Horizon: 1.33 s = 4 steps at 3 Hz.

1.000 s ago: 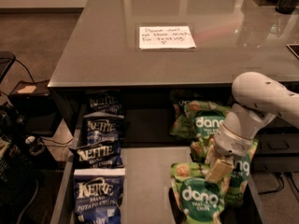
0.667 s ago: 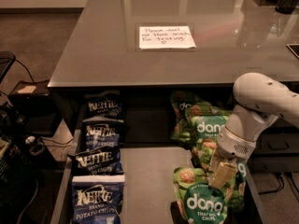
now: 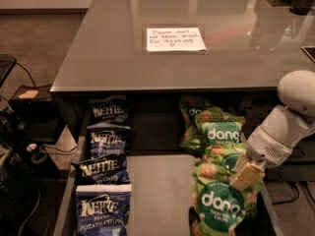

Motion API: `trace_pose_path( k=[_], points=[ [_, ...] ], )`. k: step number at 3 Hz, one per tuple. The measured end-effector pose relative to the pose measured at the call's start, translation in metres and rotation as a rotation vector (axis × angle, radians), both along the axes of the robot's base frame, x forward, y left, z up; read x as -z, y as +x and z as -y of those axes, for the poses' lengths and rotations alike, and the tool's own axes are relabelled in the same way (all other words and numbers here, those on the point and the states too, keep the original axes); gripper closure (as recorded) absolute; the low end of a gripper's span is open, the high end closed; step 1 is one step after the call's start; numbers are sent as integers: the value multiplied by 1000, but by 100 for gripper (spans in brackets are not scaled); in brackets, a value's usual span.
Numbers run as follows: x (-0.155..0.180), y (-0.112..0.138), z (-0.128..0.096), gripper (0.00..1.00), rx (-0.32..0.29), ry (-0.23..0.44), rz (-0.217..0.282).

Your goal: Pick green rice chip bag from top drawer and place on counter

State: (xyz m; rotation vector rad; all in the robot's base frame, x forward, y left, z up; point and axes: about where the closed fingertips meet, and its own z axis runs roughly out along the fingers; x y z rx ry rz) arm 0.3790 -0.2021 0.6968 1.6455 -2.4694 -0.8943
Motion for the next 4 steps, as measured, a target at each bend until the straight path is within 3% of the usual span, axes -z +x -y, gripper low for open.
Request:
trace_pose_path(
  k=[1, 2, 4],
  points=[
    [-26, 24, 17, 100, 198, 77, 37],
    [-50, 59, 29, 100, 296, 123, 60],
    [-109, 141, 48, 100, 348, 106, 124]
  ],
)
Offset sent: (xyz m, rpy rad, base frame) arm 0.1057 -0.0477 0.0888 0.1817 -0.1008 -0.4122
